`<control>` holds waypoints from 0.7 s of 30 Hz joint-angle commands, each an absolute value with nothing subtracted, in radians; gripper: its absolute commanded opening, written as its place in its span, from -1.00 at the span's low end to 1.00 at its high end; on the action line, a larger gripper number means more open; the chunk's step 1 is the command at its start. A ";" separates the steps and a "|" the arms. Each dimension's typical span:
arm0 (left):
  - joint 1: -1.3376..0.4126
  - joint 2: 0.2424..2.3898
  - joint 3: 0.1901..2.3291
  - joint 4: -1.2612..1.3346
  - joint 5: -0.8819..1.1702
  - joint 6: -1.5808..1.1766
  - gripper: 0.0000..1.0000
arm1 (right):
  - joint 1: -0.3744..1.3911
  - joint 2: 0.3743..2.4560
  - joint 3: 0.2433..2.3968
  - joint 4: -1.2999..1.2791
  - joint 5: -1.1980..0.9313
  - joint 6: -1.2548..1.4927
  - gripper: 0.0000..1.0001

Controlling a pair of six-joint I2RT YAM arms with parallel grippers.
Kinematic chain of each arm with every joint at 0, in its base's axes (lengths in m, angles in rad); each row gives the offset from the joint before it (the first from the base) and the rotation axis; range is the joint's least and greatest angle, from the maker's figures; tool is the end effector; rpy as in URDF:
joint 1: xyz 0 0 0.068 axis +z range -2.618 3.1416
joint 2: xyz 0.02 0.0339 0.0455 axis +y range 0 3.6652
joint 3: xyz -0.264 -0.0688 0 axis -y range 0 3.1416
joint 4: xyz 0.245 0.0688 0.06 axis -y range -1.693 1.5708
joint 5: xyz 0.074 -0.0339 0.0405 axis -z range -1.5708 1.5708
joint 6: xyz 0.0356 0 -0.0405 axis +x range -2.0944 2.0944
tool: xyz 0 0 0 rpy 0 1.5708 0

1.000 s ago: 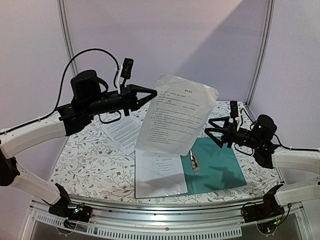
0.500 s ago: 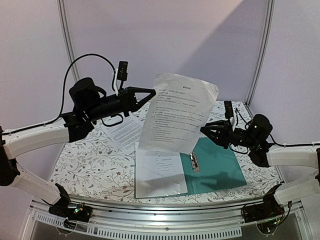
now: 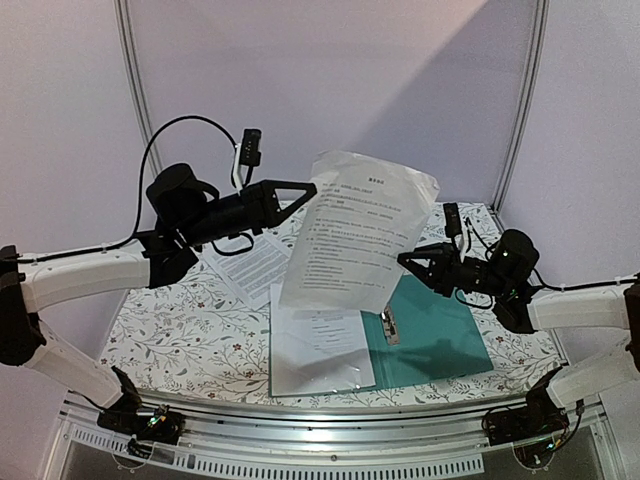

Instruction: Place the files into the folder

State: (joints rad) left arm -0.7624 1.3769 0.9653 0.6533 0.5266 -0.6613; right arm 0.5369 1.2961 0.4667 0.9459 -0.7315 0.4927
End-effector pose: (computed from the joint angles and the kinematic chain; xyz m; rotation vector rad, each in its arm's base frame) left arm 0.2186 -0.2335 0.3546 0.5750 1.4315 -1.5141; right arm 0.2095 0.1523 0.2391 -0.6821 1.4930 1.3369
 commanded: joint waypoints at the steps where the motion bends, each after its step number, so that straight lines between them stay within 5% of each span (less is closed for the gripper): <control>1: -0.748 1.398 0.950 0.666 0.524 -0.684 -1.00 | 0.542 1.288 0.480 0.950 -0.695 0.487 -0.75; 11: -0.732 1.424 0.936 0.731 0.554 -0.754 -1.00 | 0.543 1.324 0.516 0.991 -0.706 0.518 -0.72; 18: -0.723 1.432 0.909 0.761 0.549 -0.788 -1.00 | 0.543 1.336 0.518 0.973 -0.719 0.538 -0.97; 21: -0.716 1.420 0.960 0.552 0.435 -0.695 -0.93 | 0.542 1.330 0.575 0.783 -0.719 0.531 -1.00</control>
